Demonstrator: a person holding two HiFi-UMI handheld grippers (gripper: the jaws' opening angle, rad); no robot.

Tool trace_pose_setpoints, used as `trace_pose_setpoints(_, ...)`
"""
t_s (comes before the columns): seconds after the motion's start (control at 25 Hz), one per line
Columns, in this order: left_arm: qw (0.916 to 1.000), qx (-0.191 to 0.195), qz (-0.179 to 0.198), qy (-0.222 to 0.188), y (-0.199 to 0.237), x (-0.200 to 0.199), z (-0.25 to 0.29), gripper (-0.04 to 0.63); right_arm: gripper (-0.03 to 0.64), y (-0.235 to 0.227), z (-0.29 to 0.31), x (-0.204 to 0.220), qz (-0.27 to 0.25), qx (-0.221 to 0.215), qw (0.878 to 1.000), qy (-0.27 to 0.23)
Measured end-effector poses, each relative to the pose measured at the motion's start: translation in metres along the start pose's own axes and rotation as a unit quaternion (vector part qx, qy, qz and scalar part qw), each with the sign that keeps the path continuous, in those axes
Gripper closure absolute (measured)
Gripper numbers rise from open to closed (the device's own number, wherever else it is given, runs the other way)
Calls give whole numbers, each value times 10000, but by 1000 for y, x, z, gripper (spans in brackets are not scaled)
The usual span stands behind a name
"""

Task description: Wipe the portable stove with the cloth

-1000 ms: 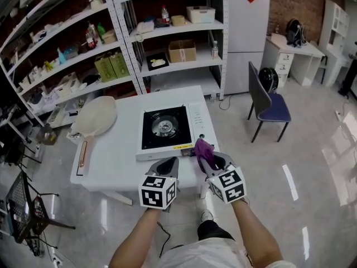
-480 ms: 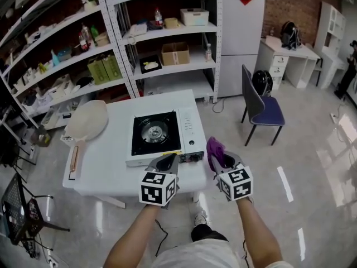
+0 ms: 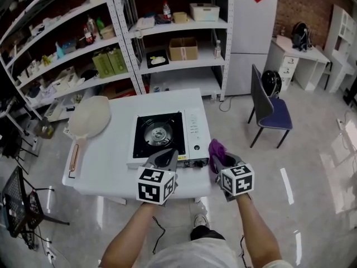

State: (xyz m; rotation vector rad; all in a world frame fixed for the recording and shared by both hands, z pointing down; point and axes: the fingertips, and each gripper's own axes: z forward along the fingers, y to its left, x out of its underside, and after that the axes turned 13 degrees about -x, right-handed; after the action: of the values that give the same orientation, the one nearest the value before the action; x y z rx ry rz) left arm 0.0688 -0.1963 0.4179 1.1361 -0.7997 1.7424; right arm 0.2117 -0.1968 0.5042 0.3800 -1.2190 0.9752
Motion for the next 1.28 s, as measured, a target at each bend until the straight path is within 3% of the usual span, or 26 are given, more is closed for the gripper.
trace_pose_setpoints(0.6,9997,-186,-132,43,20,-18,36,591,554,-28,39,-31,259,-242,9994,37)
trace_pose_setpoints(1.28,9973,-677,-273,50,39,-38,80,591,554,-86,96,-64,329,-459,9983,141)
